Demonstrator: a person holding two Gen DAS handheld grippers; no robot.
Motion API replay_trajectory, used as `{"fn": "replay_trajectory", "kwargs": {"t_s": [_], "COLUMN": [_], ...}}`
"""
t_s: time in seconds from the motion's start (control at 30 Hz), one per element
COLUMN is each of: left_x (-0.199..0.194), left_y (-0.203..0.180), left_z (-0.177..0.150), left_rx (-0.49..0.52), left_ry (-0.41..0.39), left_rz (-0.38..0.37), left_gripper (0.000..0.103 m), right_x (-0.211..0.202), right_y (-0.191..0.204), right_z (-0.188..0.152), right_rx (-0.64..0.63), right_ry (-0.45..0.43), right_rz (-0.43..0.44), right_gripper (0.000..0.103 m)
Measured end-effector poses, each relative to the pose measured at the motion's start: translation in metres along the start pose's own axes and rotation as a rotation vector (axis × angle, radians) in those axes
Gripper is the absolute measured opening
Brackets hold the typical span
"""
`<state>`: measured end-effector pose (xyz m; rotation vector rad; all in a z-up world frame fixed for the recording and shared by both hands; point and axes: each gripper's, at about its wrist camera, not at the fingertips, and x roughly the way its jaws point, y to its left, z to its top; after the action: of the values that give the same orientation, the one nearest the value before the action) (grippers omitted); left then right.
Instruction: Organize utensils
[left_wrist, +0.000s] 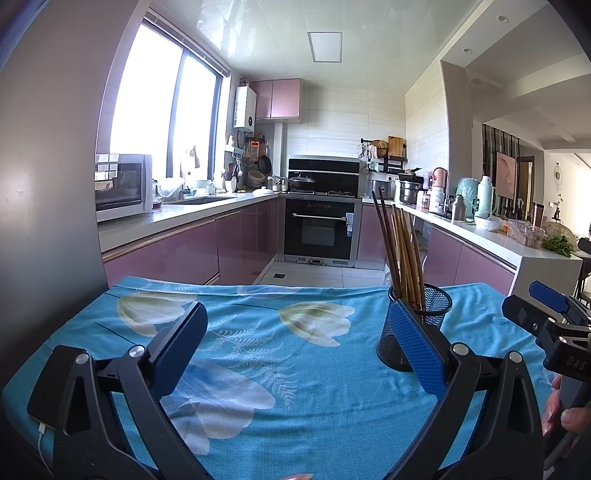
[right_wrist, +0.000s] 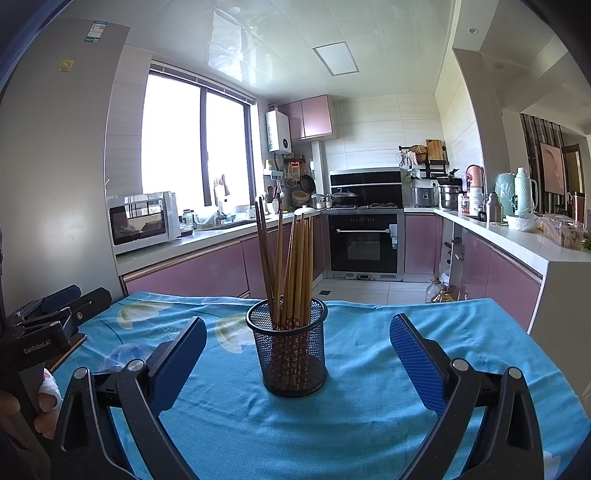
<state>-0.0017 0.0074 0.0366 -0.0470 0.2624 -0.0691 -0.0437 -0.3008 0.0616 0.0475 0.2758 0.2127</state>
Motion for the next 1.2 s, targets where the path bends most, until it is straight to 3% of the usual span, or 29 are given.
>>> {"fn": "replay_trajectory", "kwargs": {"t_s": [1.2], "left_x": [-0.0002], "left_y": [-0.0024], "left_z": [-0.003], "left_rx": [0.002], "left_ry": [0.004], "left_rz": [-0.002], "left_gripper": [0.097], "right_x": [0.0003], "right_y": [-0.0013], "right_z": [-0.0048], "right_rx": [0.008], "right_ry": [0.0], "right_rz": [-0.006], "right_gripper": [0.096]}}
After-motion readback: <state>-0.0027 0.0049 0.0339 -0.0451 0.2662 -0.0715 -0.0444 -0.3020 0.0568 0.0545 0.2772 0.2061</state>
